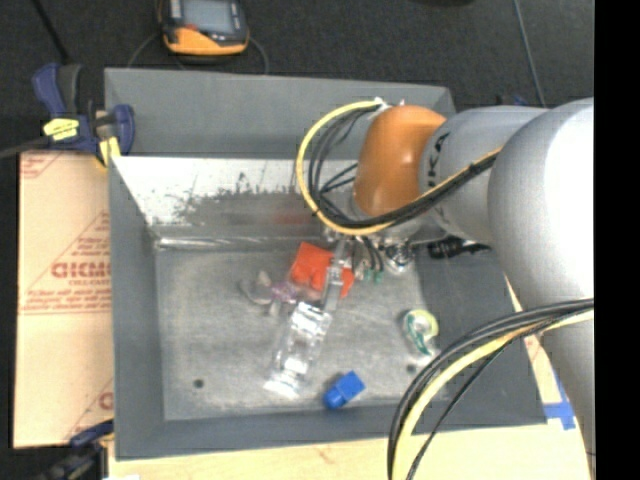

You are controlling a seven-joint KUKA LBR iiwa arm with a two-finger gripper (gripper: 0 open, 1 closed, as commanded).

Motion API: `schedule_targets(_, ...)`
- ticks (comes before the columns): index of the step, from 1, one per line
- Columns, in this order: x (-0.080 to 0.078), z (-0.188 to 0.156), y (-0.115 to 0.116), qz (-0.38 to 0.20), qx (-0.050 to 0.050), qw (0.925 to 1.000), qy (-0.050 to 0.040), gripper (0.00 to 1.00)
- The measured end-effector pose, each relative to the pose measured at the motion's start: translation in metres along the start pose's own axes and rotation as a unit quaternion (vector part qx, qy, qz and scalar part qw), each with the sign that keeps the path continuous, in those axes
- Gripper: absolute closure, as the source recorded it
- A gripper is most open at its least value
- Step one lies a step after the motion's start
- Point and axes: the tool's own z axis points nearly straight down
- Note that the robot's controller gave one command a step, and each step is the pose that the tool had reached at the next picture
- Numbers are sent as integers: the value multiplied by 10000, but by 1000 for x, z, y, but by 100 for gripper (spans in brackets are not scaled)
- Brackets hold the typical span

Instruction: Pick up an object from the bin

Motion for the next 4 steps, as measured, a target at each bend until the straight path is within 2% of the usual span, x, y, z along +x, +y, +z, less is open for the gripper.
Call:
schedule_targets(1,3,-30,-1,143,-7,9999,-24,0)
schedule_targets(2,-9,-28,-6,539,-5,9985,-24,0)
schedule_targets(3,-19,3,-7,1103,-4,9939,-12,0)
schedule_targets(4,-19,3,-8,1084,3,9941,-17,0)
